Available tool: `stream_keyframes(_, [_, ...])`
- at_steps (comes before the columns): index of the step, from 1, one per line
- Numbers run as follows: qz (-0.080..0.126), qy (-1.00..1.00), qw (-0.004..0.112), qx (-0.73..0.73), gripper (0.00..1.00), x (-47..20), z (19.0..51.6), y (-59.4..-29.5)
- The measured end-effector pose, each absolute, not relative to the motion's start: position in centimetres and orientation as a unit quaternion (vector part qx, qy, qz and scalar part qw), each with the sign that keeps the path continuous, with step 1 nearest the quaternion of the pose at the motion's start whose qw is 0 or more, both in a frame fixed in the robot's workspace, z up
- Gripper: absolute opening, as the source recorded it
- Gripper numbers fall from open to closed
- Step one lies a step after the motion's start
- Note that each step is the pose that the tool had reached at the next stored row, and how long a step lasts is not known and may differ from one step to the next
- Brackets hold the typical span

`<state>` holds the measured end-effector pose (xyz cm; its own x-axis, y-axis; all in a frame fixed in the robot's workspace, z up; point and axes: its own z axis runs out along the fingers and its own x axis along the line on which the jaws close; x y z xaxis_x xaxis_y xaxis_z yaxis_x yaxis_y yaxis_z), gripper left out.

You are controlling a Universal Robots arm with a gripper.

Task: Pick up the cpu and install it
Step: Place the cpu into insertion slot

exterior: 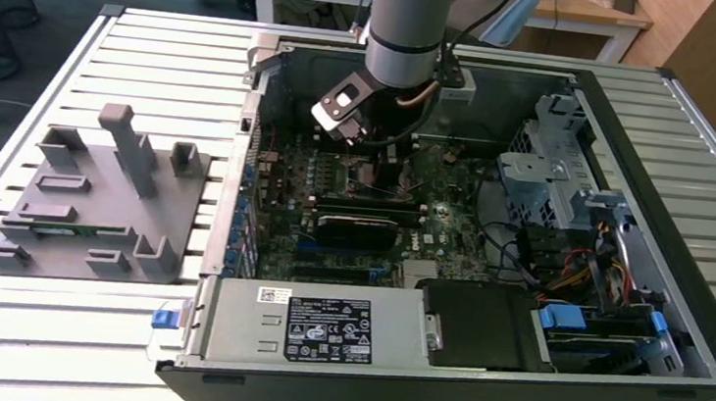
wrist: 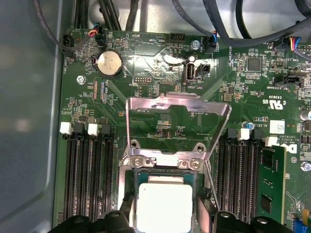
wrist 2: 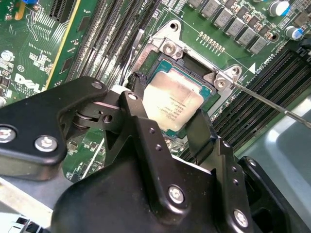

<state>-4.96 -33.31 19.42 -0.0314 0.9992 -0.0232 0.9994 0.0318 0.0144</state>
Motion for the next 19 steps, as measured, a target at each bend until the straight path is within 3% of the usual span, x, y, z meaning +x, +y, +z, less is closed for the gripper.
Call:
stream_keyframes(10, [-0.003,0.718,0.013,0.696,0.60,-5.0,20.1,-33.3])
stream_keyframes(12, [-0.003,0.718,0.013,0.696,0.47,-5.0,20.3,-33.3])
stream_keyframes(14, [-0.003,0.718,0.013,0.696,0.47,-5.0,20.5,-33.3])
stream_keyframes(17, [-0.003,0.718,0.013,0.696,0.30,-5.0,20.7,-33.3])
stream_keyframes(19, [-0.003,0.718,0.013,0.696,0.24,-5.0,20.8,-33.3])
